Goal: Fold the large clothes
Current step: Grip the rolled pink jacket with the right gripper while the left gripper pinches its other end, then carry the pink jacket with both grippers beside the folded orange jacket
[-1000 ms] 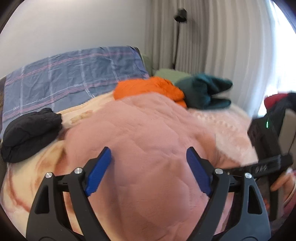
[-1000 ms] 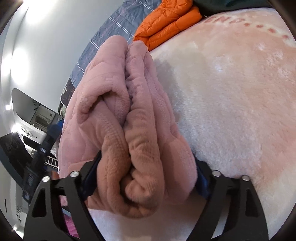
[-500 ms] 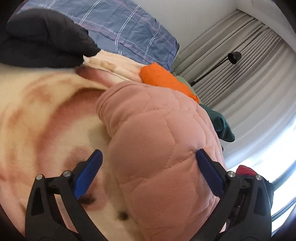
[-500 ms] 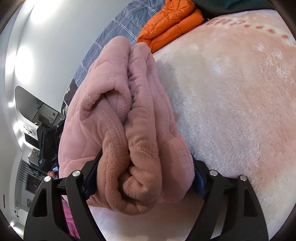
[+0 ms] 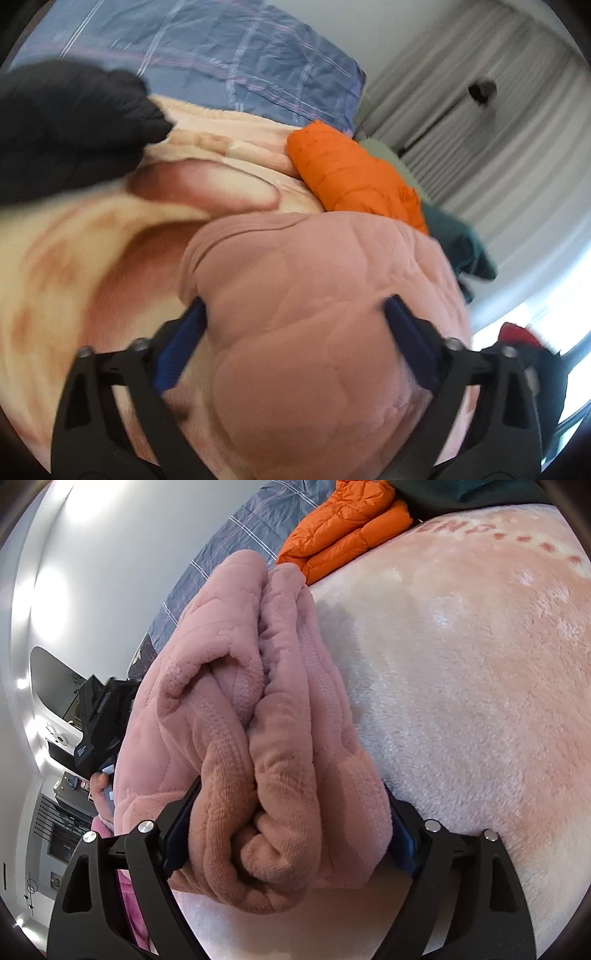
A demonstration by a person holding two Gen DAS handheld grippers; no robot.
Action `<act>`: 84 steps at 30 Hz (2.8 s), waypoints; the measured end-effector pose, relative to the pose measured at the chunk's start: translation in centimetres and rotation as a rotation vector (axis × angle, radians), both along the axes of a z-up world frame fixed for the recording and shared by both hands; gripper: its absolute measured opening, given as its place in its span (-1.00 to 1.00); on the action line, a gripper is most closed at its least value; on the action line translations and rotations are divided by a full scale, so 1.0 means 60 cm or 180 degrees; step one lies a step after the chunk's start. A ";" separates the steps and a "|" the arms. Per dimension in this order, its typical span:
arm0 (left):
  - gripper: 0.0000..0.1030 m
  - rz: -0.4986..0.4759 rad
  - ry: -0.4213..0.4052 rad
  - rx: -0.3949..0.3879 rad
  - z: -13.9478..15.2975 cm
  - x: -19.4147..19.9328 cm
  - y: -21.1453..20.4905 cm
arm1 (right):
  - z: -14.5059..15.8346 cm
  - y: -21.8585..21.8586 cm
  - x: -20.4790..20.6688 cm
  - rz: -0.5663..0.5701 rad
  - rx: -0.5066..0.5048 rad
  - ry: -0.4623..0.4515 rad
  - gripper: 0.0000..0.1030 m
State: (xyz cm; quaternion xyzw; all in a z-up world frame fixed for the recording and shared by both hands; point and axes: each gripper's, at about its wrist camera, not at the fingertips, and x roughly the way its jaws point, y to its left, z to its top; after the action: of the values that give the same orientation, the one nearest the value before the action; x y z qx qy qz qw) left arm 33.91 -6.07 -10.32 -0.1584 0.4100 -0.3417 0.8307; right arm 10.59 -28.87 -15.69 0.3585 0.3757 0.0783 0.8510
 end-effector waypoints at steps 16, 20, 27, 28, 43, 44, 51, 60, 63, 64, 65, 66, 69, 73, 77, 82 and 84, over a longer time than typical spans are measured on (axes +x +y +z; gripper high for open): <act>0.02 0.0178 -0.0925 0.0511 0.087 -0.103 -0.022 | 0.037 0.035 -0.036 0.0067 -0.0612 -0.0244 0.16; -0.05 0.0179 -0.1097 0.0542 0.129 -0.135 -0.027 | 0.046 0.031 -0.034 0.0163 -0.0482 -0.0231 0.12; -0.08 0.0141 -0.1406 0.0725 0.193 -0.174 -0.045 | 0.071 0.023 -0.016 0.0367 -0.0328 -0.0236 0.09; -0.08 0.0151 -0.1411 0.0731 0.199 -0.175 -0.044 | 0.076 0.020 -0.012 0.0369 -0.0337 -0.0259 0.09; -0.08 0.0594 -0.1736 0.1093 0.367 -0.001 -0.042 | 0.179 0.016 0.254 0.0613 -0.0325 -0.0712 0.09; -0.08 0.0627 -0.1755 0.1129 0.376 0.020 -0.044 | 0.185 0.018 0.277 0.0597 -0.0343 -0.0746 0.09; -0.08 0.0844 -0.1899 0.1309 0.398 0.173 -0.070 | 0.181 0.017 0.457 0.0410 -0.0567 -0.0848 0.09; -0.17 0.1125 -0.1385 0.2061 0.146 0.379 -0.103 | -0.011 0.061 0.590 0.0169 -0.1798 -0.0397 0.10; -0.39 0.0792 -0.1602 0.2649 0.025 0.362 -0.147 | -0.014 0.054 0.599 0.0175 -0.1663 -0.0373 0.10; -0.41 0.0812 -0.1767 0.2622 0.030 0.349 -0.148 | -0.014 0.054 0.595 0.0172 -0.1666 -0.0384 0.10; -0.41 0.0800 -0.1709 0.2532 0.037 0.349 -0.143 | -0.016 0.056 0.592 0.0164 -0.1680 -0.0402 0.11; -0.40 0.0798 -0.1596 0.2425 0.045 0.352 -0.136 | -0.016 0.057 0.595 0.0160 -0.1698 -0.0406 0.13; -0.05 0.0866 -0.1490 0.2408 0.055 0.357 -0.120 | -0.013 0.061 0.588 0.0153 -0.1713 -0.0419 0.15; 0.02 0.0983 -0.1500 0.2197 0.046 0.343 -0.108 | -0.004 0.068 0.582 0.0138 -0.1742 -0.0443 0.17; 0.13 0.1070 -0.1407 0.1884 0.039 0.337 -0.088 | -0.004 0.068 0.576 0.0150 -0.1702 -0.0463 0.20; 0.32 0.1235 -0.1448 0.1472 0.041 0.286 -0.060 | 0.014 0.030 0.539 0.0110 -0.1227 -0.0704 0.28; 0.45 0.1320 -0.1581 0.1348 0.036 0.241 -0.050 | 0.034 0.012 0.509 0.0008 -0.1075 -0.0839 0.30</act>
State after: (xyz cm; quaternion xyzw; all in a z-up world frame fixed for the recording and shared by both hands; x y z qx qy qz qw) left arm 48.40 -9.07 -8.18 0.0246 0.2171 -0.1022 0.9705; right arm 41.15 -28.16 -13.64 0.1969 0.2694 0.0615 0.9407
